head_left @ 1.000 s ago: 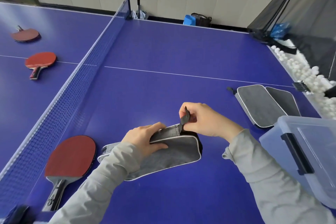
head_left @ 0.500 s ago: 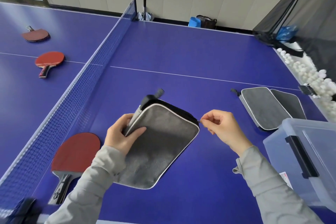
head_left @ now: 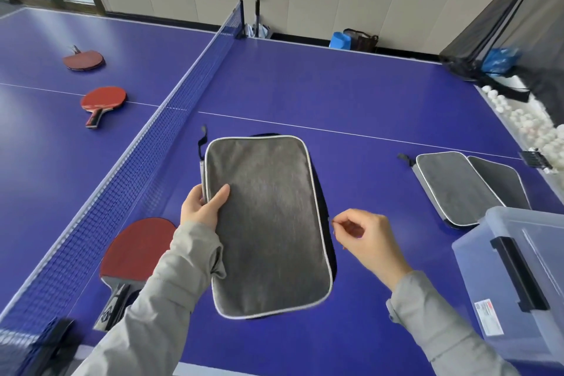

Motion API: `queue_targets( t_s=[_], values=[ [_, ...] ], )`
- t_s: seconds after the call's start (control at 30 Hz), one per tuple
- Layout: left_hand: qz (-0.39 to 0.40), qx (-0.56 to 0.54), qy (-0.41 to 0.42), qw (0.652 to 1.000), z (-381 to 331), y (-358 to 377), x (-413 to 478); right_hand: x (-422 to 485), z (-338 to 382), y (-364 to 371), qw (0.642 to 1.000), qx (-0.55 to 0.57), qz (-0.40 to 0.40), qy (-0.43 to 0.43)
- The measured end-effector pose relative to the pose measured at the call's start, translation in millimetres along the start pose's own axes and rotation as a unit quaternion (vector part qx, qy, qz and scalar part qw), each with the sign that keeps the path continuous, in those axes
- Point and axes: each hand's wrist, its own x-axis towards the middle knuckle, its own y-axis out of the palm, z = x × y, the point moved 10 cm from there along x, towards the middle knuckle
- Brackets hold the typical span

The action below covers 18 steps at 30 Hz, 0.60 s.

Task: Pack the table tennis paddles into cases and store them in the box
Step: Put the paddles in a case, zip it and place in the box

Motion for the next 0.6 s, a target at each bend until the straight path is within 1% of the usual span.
queue_targets(
  t_s=[0.07, 0.13, 0.23, 0.3, 0.37, 0.43, 0.6],
  values=[
    [-0.047, -0.005, -0.006, 0.999, 3.2, -9.3, 6.0, -16.3, 1.2, 0.2, 0.998, -0.033, -0.036, -0.037],
    [-0.077, -0.014, -0.013, 0.997, 7.9, -16.4, 8.6, -34.0, -5.1, 0.4, 0.996, -0.043, -0.062, -0.043],
    [-0.122, -0.031, -0.018, 0.992, 15.5, -23.2, 5.8, -62.0, -9.0, 12.3, 0.996, -0.035, -0.068, -0.042],
    [-0.159, -0.038, -0.022, 0.986, 21.1, -23.6, 1.7, -78.6, -9.4, 23.8, 0.997, -0.007, -0.069, -0.014],
    [-0.197, -0.039, -0.042, 0.979, 29.2, -20.7, -4.3, -90.1, -13.1, 32.5, 0.996, 0.031, -0.079, 0.033],
    [-0.235, -0.045, -0.065, 0.969, 37.3, -17.7, -11.9, -97.0, -10.5, 41.4, 0.994, 0.055, -0.081, 0.057],
    [-0.290, -0.113, -0.119, 0.943, 57.7, -0.7, -29.9, -104.8, 10.7, 58.6, 0.991, 0.097, -0.079, 0.054]
  ],
)
